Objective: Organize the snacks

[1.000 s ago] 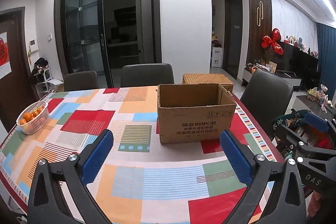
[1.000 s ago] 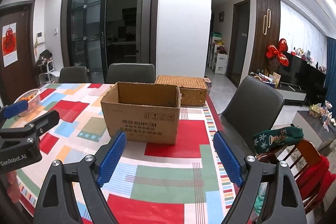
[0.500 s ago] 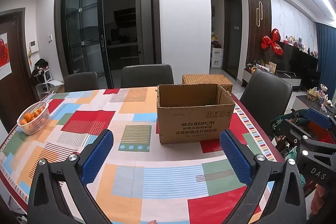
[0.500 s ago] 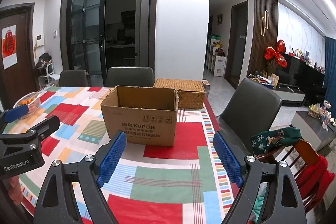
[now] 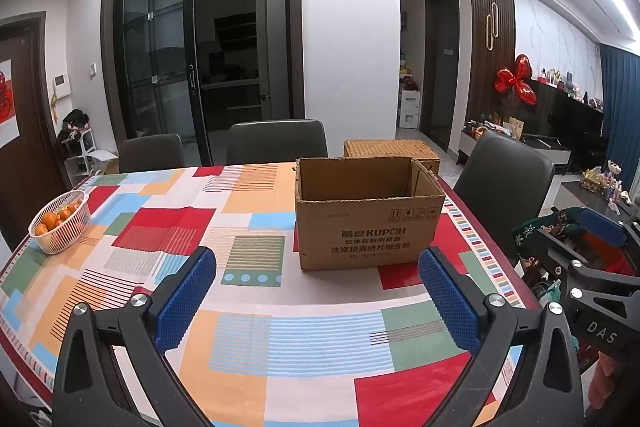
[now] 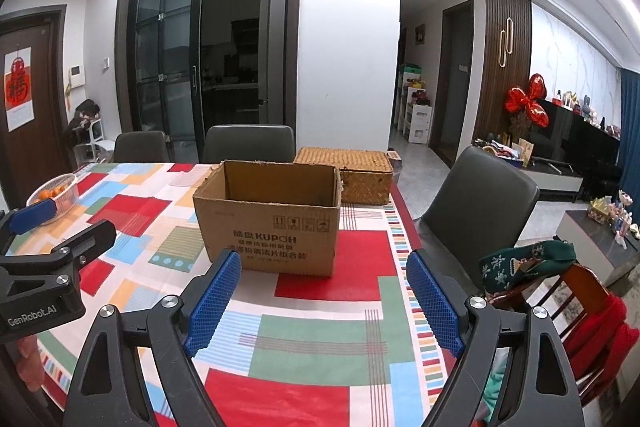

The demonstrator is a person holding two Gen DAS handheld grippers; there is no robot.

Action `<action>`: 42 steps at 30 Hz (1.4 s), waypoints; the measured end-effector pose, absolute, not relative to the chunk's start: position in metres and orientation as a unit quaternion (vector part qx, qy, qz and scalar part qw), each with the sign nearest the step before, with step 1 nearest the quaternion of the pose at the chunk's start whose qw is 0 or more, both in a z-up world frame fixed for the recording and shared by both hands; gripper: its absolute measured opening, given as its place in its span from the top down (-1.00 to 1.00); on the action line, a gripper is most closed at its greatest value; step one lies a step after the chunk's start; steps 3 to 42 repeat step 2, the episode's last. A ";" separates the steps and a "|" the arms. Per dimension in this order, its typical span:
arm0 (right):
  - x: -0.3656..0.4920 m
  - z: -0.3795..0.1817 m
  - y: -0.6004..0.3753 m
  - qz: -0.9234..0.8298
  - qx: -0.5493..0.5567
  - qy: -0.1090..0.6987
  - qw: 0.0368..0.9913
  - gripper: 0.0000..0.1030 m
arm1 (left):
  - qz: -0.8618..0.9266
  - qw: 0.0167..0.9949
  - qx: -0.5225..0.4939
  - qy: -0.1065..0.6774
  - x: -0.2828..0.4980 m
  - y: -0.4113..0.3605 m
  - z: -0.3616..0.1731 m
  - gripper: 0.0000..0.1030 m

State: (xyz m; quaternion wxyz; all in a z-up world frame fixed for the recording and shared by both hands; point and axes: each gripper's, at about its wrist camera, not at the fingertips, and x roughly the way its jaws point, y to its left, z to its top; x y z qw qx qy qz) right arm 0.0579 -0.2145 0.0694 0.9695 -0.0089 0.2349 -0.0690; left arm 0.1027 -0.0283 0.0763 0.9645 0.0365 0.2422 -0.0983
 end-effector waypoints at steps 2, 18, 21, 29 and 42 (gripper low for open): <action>0.058 0.069 -0.214 -0.068 -0.007 0.237 0.969 -0.66 | -0.097 0.965 0.036 0.243 0.102 -0.029 0.075 -1.00; 0.058 0.069 -0.214 -0.068 -0.007 0.237 0.969 -0.66 | -0.097 0.965 0.036 0.243 0.102 -0.029 0.075 -1.00; 0.058 0.069 -0.214 -0.068 -0.007 0.237 0.969 -0.66 | -0.097 0.965 0.036 0.243 0.102 -0.029 0.075 -1.00; 0.058 0.069 -0.214 -0.068 -0.007 0.237 0.969 -0.66 | -0.097 0.965 0.036 0.243 0.102 -0.029 0.075 -1.00; 0.058 0.069 -0.214 -0.068 -0.007 0.237 0.969 -0.66 | -0.097 0.965 0.036 0.243 0.102 -0.029 0.075 -1.00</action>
